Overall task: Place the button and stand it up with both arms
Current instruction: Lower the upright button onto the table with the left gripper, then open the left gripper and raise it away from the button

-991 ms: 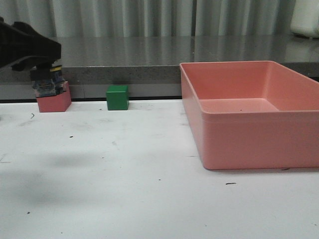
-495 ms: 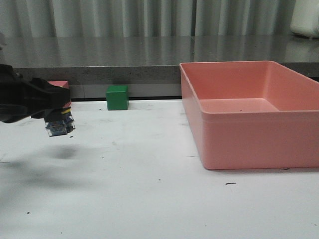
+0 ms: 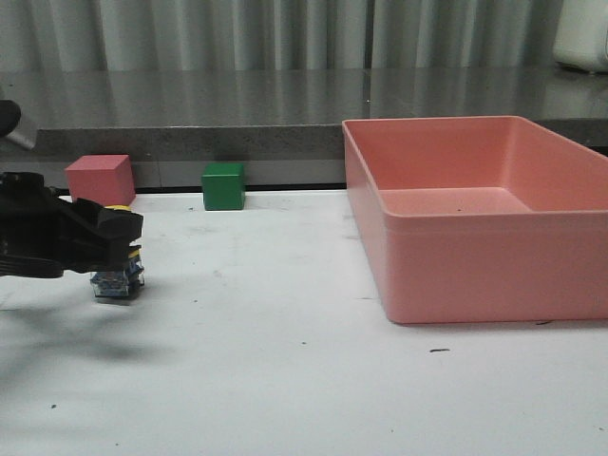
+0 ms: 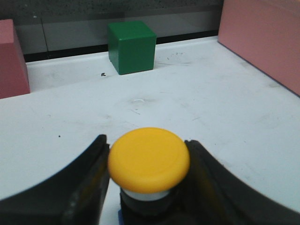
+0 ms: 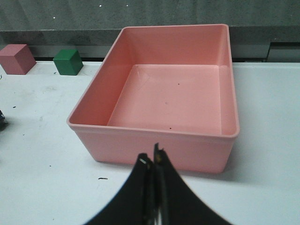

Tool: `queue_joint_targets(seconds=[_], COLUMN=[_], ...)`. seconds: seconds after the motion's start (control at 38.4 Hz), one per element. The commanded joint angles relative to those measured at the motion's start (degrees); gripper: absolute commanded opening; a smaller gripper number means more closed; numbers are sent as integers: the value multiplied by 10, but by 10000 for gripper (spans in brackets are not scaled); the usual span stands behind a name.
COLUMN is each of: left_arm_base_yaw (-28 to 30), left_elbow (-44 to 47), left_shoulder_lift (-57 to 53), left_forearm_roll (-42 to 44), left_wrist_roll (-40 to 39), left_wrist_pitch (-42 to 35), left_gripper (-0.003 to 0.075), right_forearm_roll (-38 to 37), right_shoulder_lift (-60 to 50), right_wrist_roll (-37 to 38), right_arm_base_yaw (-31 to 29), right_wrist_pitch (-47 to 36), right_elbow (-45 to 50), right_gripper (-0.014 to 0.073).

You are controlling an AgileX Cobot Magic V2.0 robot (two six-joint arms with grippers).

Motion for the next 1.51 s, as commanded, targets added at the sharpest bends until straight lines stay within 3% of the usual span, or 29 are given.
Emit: queue_joint_targets(seconds=[0.0,0.26,0.5,0.7,0.99,1.07,1.3,1.49], left_arm_base_yaw=[1,1,1,1,0,0,0,0], left_elbow=[-10,-10,-10,-10,-10,-12,-42,-43], left_shoulder_lift=[-23,-23,-23,-23,-72,-119,-299,-448], left_forearm_roll=[-6,-6,-8,-10,-8,-8,-8,-8], left_wrist_roll=[14,14,14,14,13,13,-23,-41], left_wrist_pitch=[-35,-42,-37,-38,-19,19,225,362], left_gripper=[188,209,381,489,503,503,499,428], right_forearm_roll=[-4,-4,-4,-4,-4,-4,-4,-4], right_shoulder_lift=[4,4,4,4,4,4,4,4], right_wrist_roll=[-6,-6,-6,-6,-6,-6,-6,-6], right_arm_base_yaw=[-3,-3,-3,-3,-3,-3,-3,-3], right_wrist_pitch=[-46,-46,-46,-46,-46,-46,-46,-46], right_elbow=[-16,-16,-16,-16,-16,-16,-16,-16], right_gripper=[-68,-68,-68,-68,-68,-68,-68,-68])
